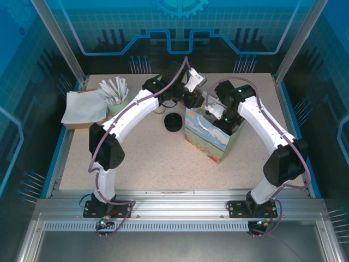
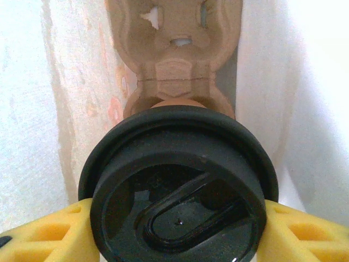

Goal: Pack the takeout coffee

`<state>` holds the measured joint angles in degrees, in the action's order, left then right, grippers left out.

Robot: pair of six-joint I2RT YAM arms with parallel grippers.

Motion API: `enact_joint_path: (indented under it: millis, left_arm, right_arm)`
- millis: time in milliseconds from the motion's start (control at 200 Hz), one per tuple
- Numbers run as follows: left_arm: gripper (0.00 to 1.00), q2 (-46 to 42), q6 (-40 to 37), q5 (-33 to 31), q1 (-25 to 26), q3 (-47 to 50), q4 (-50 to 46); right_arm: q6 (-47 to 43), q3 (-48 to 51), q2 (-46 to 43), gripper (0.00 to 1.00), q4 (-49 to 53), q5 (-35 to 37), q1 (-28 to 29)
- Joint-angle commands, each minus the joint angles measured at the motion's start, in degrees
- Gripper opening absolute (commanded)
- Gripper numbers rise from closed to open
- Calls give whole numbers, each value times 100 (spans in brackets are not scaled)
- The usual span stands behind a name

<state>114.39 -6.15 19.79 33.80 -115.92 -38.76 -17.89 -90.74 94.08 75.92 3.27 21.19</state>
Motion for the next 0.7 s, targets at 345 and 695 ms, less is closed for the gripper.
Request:
enact_joint_path:
  millis: [345, 695]
  left_arm:
    - [29, 13, -75, 25, -7, -161, -96]
    - [29, -4, -88, 25, -14, -150, -118]
  right_arm:
    - [10, 23, 162, 36, 72, 104, -100]
    - [59, 153, 277, 36, -77, 110, -111]
